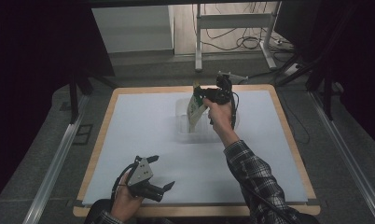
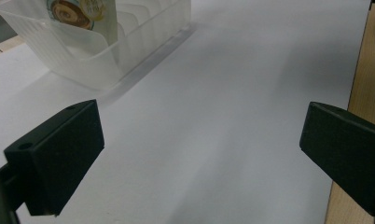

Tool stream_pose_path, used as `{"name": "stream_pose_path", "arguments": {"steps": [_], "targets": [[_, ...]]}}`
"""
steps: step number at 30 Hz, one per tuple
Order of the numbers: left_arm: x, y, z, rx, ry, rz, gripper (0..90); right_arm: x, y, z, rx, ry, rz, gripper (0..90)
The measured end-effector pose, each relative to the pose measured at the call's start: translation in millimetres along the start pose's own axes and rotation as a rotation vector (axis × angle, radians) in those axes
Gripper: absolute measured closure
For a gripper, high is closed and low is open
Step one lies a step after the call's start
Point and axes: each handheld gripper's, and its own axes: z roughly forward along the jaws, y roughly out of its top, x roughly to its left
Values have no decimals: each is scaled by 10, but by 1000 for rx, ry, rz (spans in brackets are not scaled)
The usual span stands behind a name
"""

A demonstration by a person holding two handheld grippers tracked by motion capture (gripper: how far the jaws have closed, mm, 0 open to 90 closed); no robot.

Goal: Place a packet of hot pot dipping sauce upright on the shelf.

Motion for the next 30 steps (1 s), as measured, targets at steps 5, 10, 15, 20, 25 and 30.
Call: {"name": "stream_pose_path", "arguments": {"steps": [5,10,15,20,25,30], "targets": [[-9,2,10,5,-3,6,0,-64,-73,81,19,-7,-16,880],[-15,4,12,4,-1,7,0,-81,-46,58,18,14,-21,799],[-13,6,7,0,0,7,0,-49,-38,35,29,5,-67,702],[-12,6,3,-6,-1,5,0,-37,-54,35,50,-8,-106,607],[-3,5,-6,-16,-5,-2,0,1,-78,24,65,-23,-164,537],[-5,4,-4,-15,-5,-1,0,15,-91,15,72,-34,-194,497]]}}
